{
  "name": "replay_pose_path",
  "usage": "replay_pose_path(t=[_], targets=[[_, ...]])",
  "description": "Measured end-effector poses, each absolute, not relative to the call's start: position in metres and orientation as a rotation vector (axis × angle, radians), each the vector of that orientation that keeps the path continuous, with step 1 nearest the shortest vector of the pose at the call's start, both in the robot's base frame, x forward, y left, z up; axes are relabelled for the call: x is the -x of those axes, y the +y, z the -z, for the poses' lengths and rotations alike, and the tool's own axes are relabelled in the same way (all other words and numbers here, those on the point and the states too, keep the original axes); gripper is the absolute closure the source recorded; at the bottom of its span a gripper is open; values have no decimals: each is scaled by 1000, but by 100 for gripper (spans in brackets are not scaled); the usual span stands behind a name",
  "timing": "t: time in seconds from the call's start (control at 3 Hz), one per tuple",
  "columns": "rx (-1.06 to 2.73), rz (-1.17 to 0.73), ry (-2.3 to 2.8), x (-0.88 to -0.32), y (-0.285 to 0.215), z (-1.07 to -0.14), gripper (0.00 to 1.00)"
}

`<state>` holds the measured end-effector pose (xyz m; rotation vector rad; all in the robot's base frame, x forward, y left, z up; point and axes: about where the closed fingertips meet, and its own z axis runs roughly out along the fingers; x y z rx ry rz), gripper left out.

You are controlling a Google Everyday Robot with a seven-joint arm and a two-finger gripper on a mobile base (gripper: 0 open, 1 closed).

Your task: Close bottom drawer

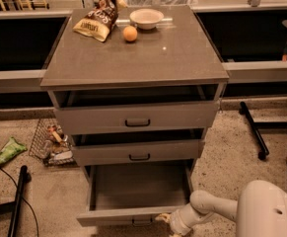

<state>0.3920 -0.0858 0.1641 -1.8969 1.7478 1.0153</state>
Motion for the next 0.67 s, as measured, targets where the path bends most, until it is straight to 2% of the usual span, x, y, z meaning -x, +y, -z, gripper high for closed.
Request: replay_pose_path(t=[0.33, 0.67], targets=[[1878, -964, 1681, -417, -87, -164, 0], [1841, -900, 1606, -452, -90, -164, 16]])
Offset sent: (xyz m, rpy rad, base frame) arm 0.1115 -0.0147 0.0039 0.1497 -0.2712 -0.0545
